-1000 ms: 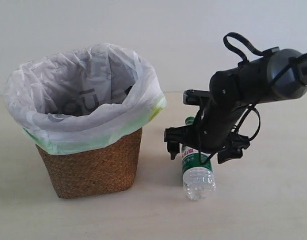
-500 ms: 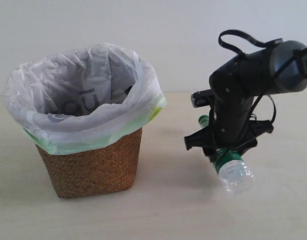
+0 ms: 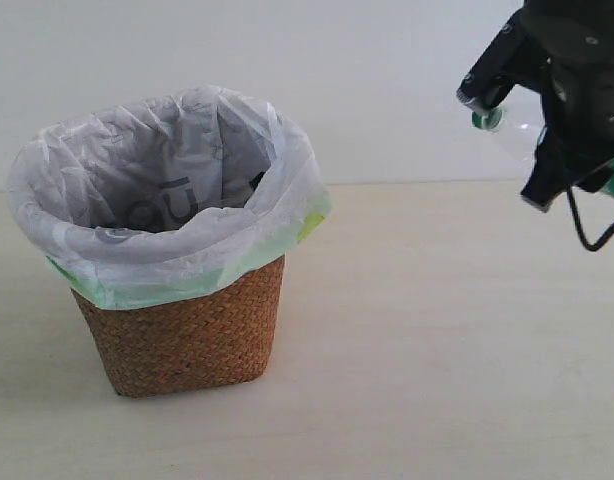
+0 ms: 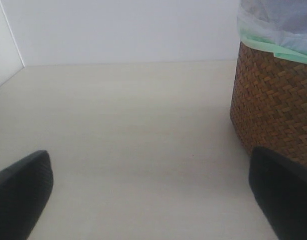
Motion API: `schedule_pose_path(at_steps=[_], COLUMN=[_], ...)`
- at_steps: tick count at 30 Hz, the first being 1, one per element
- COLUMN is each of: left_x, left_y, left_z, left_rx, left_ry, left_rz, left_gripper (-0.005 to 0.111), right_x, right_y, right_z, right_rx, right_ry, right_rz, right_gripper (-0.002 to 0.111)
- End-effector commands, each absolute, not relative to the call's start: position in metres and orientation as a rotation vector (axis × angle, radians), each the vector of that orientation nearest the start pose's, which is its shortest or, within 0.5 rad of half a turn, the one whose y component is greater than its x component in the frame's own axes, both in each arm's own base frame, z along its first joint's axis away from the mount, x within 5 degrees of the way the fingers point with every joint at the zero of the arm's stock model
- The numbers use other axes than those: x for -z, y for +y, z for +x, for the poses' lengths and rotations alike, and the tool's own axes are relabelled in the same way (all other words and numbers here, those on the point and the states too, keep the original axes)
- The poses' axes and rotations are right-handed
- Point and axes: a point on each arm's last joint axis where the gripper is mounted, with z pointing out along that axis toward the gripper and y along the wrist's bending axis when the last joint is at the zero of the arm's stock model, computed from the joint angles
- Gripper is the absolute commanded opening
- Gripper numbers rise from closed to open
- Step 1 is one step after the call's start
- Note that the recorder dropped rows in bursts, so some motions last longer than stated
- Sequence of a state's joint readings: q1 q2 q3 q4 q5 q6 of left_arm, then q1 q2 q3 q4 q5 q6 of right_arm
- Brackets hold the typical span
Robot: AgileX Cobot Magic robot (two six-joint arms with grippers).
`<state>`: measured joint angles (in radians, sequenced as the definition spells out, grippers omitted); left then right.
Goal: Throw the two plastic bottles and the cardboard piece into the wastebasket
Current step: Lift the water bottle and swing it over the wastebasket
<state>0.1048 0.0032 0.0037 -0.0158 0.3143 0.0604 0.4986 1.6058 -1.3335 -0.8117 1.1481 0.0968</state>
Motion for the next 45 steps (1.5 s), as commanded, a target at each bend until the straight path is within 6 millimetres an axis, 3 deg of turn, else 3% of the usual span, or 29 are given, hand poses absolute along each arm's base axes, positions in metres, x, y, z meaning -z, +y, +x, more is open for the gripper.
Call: schedule_pose_path(at_steps=[1,3,8,12,14,18,22,25,28,31,35,38,41,45], left_x=[-0.185,-0.185,-0.185,-0.185,-0.185,-0.185,-0.185,-0.185,-0.185,-0.185,-0.185,-0.185,-0.185,-0.185], left_y=[0.005,0.005,0.005,0.005,0.005,0.005,0.005,0.005,0.005,0.005,0.005,0.005,0.005,0.005], left_z=[0.054,0.054,0.054,0.054,0.054,0.054,0.054,0.054,0.054,0.054,0.054,0.054,0.054,0.054], left_rx=[-0.097,-0.097,-0.097,-0.097,-0.097,-0.097,-0.097,-0.097,-0.097,-0.097,-0.097,-0.097,-0.097,-0.097], left_ry=[1.79,1.79,1.79,1.79,1.79,1.79,1.79,1.79,1.79,1.79,1.79,1.79,1.79,1.79], left_rz=[-0.061,-0.061,-0.061,-0.061,-0.061,-0.061,-0.061,-0.061,-0.061,-0.061,-0.061,-0.061,-0.061,-0.061], left_gripper=[0.108,0.108,0.108,0.108,0.108,0.108,0.108,0.108,0.108,0.108,0.108,0.108,0.108,0.108], right_x=[-0.334,-0.334,-0.321,-0.315,-0.324,-0.369,-0.423,-0.449,-0.454,-0.444,-0.419,-0.41,-0.417,-0.435], right_y=[0.09,0.091,0.106,0.134,0.154,0.191,0.212,0.219,0.222,0.228,0.228,0.219,0.203,0.187], right_z=[0.307,0.307,0.303,0.294,0.289,0.279,0.272,0.264,0.261,0.257,0.259,0.269,0.276,0.277], right_rx=[1.069,1.056,0.76,0.44,0.299,0.14,0.028,-0.05,-0.088,-0.166,-0.077,0.144,0.339,0.421], right_ry=[2.367,2.377,2.476,2.468,2.419,2.222,2.033,1.961,1.955,2.037,2.196,2.23,2.215,2.167], right_rz=[-0.858,-0.857,-0.868,-1.093,-1.156,-1.168,-1.036,-0.958,-0.939,-0.982,-1.106,-1.11,-0.921,-0.665], right_gripper=[0.0,0.0,0.0,0.0,0.0,0.0,0.0,0.0,0.0,0.0,0.0,0.0,0.0,0.0])
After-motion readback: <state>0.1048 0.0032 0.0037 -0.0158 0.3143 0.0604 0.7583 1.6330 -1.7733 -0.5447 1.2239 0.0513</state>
